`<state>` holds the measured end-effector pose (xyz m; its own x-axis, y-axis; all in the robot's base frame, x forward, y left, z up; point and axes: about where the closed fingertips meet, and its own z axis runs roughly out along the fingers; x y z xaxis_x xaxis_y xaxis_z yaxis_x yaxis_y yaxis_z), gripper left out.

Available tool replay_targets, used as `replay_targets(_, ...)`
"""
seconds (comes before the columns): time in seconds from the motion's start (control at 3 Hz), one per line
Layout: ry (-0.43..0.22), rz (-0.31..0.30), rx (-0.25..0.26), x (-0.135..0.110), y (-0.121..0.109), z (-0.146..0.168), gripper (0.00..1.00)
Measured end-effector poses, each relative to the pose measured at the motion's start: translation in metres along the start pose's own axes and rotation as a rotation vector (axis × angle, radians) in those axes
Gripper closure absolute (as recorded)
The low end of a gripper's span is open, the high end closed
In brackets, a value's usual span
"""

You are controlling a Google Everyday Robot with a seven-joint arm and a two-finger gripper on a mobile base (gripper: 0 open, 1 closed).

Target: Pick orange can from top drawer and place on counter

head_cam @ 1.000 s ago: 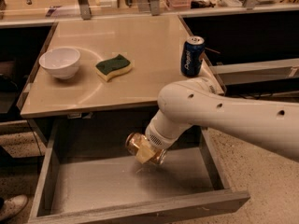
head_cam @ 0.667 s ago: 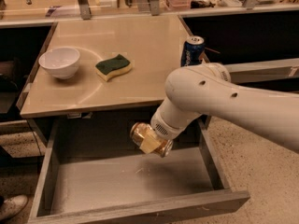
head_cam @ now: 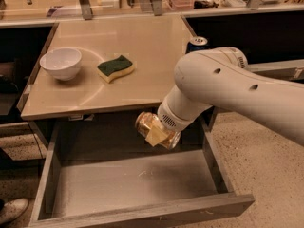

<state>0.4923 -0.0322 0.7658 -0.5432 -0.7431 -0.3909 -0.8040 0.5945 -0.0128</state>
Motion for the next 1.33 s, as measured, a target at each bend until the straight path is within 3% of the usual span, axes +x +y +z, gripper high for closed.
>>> replay_targets(0.33,-0.007,-0.009,0.01,-0.002,0.0,-0.005,1.0)
replay_targets(1.0,-0.025,-0.03,0.163,-0.035,-0.027,-0.086,1.0)
replay_targets(1.33,-0.03,-0.035,0.196,-0.056,-0.045,-0.102,1.0)
